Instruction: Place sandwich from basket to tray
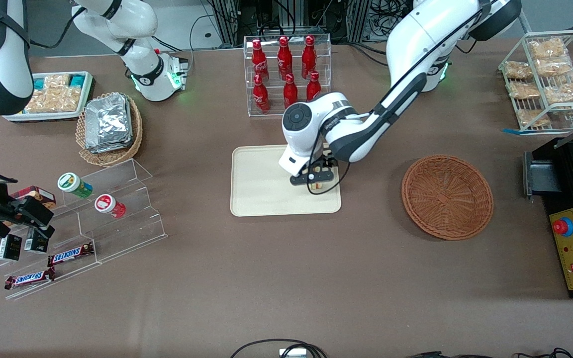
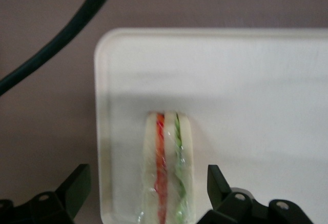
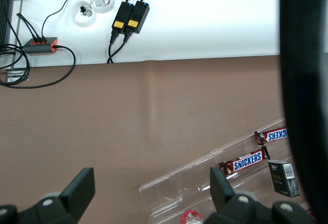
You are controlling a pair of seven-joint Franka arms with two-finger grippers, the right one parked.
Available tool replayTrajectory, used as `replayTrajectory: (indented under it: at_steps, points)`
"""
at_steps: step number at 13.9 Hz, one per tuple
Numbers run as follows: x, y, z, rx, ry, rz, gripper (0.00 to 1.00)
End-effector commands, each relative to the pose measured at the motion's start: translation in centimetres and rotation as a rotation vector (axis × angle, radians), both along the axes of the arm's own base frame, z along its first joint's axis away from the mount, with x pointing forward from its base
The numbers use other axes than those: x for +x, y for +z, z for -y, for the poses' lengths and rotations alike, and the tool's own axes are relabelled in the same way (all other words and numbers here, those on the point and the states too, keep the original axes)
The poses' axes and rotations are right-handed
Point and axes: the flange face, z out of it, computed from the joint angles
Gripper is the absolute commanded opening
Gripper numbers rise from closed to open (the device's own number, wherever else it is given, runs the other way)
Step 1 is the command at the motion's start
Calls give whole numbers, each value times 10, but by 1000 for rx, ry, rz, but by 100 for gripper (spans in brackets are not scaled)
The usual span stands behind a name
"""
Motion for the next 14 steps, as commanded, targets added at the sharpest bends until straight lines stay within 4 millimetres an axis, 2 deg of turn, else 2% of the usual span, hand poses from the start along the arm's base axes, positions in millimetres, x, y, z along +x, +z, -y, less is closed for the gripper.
replayTrajectory:
  at_steps: [1, 3, 5, 6, 8, 10, 13, 14]
  points:
    - [49, 56, -26, 23, 107, 49, 100]
    - [81, 93, -51, 37, 179, 75, 100]
    - [115, 125, -98, 42, 256, 101, 100]
    - [124, 138, -116, 42, 287, 119, 100]
    - [134, 156, -139, 40, 327, 148, 100]
    - [144, 165, -161, 39, 357, 159, 100]
    - [147, 183, -184, 39, 327, 137, 100]
    - [149, 189, -200, 38, 319, 126, 100]
